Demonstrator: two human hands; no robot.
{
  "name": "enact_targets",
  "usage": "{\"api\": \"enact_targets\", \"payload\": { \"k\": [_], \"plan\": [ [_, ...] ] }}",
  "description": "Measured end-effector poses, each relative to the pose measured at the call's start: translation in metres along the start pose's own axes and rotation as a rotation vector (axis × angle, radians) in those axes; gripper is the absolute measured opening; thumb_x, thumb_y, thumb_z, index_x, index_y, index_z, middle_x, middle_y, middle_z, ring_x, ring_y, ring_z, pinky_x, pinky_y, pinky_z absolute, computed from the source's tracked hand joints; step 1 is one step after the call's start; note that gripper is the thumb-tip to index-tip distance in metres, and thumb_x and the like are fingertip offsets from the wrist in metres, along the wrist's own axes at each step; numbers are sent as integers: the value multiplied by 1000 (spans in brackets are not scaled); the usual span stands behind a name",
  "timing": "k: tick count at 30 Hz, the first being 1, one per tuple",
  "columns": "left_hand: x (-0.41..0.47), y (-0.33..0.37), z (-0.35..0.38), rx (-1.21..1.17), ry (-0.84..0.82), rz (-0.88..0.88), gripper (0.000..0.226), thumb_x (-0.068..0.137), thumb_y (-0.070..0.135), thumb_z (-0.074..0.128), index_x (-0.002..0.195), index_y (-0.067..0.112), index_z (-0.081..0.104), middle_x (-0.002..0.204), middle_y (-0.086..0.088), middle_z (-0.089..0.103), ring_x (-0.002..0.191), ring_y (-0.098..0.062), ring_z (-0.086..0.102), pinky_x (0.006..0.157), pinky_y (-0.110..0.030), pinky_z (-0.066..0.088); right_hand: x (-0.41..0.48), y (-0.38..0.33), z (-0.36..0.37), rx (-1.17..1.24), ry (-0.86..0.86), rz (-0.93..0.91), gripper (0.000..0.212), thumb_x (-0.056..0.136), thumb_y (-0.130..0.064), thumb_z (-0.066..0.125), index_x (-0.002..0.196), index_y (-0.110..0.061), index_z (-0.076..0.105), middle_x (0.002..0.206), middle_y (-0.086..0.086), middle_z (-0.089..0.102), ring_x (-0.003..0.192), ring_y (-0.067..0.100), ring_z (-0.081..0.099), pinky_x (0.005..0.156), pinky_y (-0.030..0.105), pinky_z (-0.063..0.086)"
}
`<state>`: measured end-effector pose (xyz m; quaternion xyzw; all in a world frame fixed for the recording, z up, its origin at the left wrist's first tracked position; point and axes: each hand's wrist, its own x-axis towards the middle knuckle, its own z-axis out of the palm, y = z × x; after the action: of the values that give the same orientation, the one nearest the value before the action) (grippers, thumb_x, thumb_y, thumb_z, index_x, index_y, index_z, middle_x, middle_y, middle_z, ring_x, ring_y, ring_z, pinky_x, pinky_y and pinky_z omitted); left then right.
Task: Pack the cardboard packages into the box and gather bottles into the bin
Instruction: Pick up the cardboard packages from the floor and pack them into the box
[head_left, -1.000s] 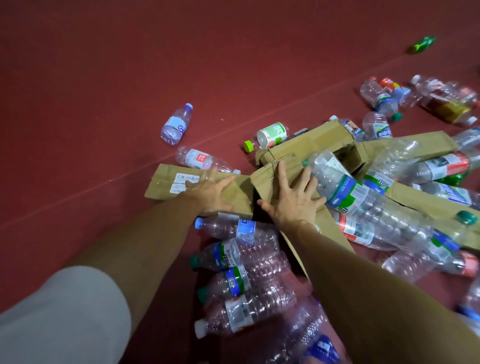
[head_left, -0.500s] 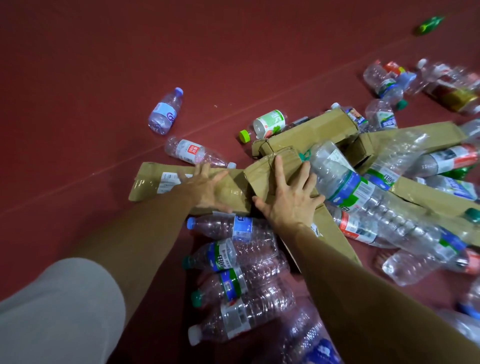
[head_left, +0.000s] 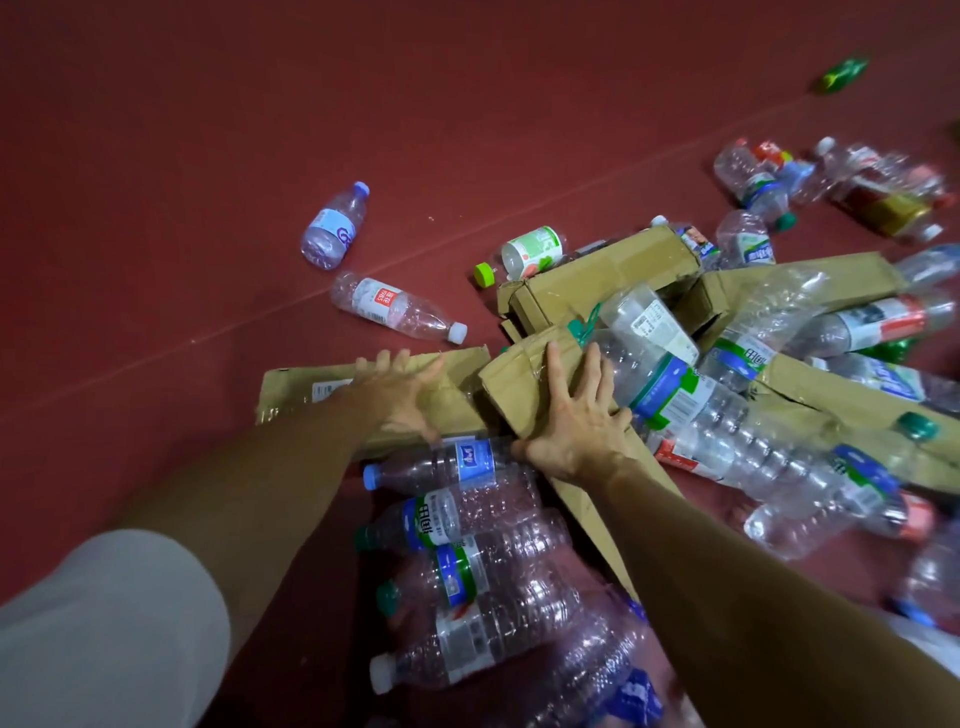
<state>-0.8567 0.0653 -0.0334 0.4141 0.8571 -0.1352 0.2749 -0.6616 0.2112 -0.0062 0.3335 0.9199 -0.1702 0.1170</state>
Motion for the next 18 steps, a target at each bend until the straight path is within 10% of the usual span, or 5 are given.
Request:
{"api": "enact_targets", "payload": {
  "k": [18],
  "plan": [
    [-13,-1,24,-72,81,-85,129,63,85,65,156,36,-11,147,-17,25,135,-36,31,109,-61,31,-11,22,4,-173,-14,-8,119,75,-75,62,153,-39,-20,158,15,-31,148,42,-15,111,69,25]
  ]
}}
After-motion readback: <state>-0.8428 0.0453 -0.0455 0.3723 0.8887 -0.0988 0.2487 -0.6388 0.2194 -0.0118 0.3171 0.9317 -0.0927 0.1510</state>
